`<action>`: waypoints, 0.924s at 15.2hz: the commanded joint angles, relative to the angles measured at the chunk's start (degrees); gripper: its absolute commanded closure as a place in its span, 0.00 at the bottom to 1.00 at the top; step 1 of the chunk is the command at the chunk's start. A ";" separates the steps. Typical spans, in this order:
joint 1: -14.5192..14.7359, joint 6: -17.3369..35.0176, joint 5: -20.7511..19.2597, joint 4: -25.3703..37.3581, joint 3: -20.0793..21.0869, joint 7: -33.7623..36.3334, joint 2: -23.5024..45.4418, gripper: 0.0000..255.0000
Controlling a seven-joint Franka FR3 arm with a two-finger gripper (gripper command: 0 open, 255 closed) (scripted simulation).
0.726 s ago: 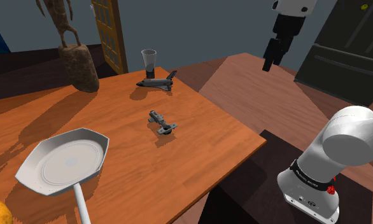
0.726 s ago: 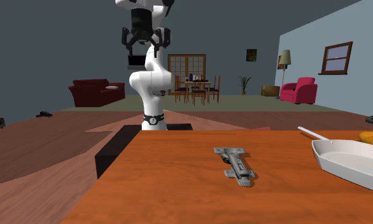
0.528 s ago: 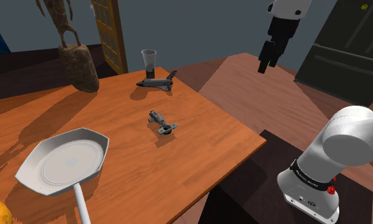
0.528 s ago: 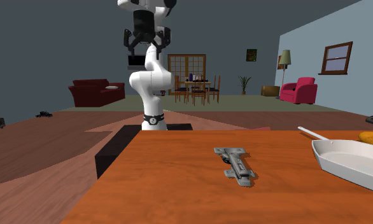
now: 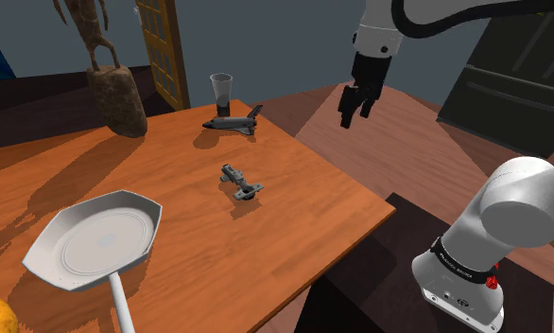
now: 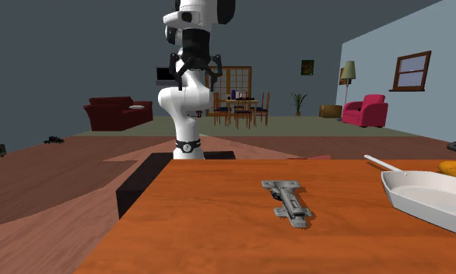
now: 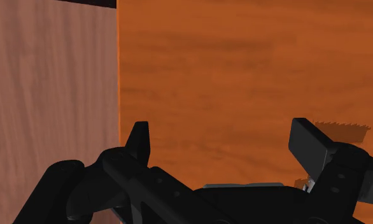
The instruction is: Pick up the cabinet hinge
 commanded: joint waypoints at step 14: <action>1.15 18.34 -4.50 11.80 10.46 15.12 30.43 0.00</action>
